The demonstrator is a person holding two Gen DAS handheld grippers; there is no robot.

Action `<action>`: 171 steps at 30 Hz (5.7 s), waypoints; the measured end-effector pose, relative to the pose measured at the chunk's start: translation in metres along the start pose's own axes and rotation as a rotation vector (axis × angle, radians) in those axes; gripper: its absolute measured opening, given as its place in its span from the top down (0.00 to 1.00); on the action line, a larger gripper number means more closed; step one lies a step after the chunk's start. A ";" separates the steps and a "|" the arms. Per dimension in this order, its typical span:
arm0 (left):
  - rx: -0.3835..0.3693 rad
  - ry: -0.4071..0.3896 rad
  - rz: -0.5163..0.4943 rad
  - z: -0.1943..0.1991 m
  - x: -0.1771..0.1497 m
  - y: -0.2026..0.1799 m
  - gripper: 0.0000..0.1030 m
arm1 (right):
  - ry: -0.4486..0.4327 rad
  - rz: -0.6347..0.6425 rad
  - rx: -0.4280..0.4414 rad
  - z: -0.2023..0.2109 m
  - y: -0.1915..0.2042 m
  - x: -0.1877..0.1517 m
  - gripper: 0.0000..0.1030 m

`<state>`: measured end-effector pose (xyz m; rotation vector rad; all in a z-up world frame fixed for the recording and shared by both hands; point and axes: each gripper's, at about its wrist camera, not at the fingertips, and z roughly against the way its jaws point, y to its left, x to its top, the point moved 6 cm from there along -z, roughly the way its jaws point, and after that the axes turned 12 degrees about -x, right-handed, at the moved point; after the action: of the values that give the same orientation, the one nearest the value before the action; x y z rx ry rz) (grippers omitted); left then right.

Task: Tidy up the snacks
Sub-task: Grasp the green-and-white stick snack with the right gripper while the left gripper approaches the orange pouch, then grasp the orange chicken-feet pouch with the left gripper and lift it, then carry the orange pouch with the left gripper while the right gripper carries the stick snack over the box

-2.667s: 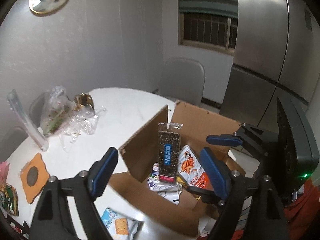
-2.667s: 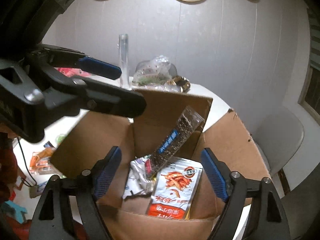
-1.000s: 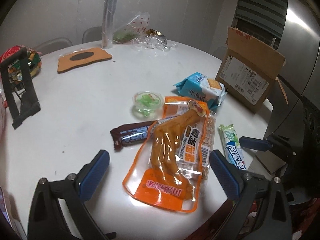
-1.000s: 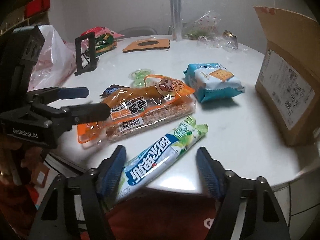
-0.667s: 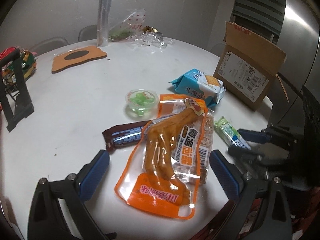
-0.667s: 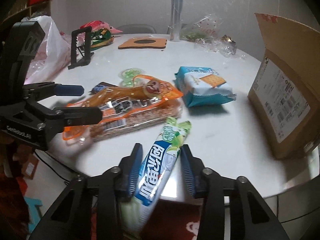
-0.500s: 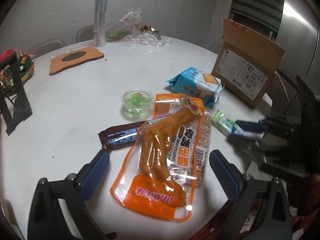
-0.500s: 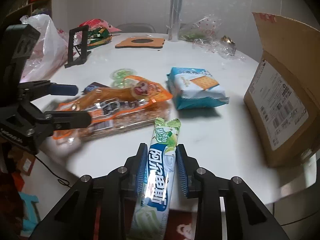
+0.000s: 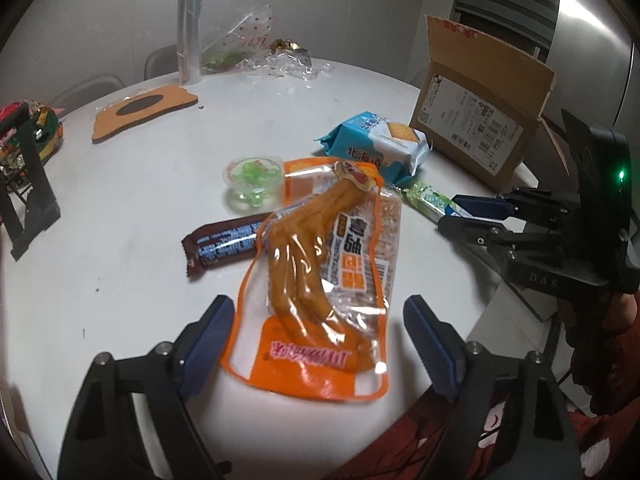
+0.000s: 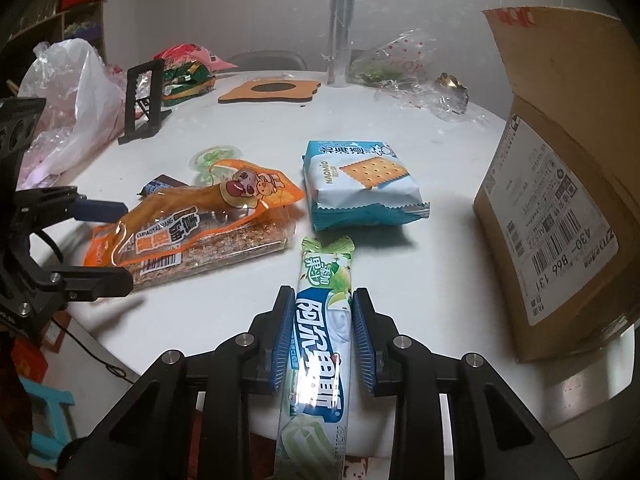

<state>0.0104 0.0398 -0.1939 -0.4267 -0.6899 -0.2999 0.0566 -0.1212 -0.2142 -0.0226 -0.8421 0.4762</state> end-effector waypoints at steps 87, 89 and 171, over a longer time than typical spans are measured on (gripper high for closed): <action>0.057 -0.021 -0.020 0.013 0.011 -0.013 0.37 | -0.081 -0.007 0.044 0.038 -0.011 -0.008 0.78; 0.059 -0.038 -0.015 0.020 0.013 -0.013 0.37 | -0.093 0.000 0.046 0.042 -0.011 -0.006 0.78; -0.139 0.096 -0.276 -0.123 0.281 -0.203 0.32 | -0.208 -0.141 -0.040 0.045 -0.239 0.078 0.77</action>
<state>0.2022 -0.2311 -0.0351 -0.4457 -0.6356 -0.6285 0.1632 -0.3100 -0.0794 0.0503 -1.0495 0.3321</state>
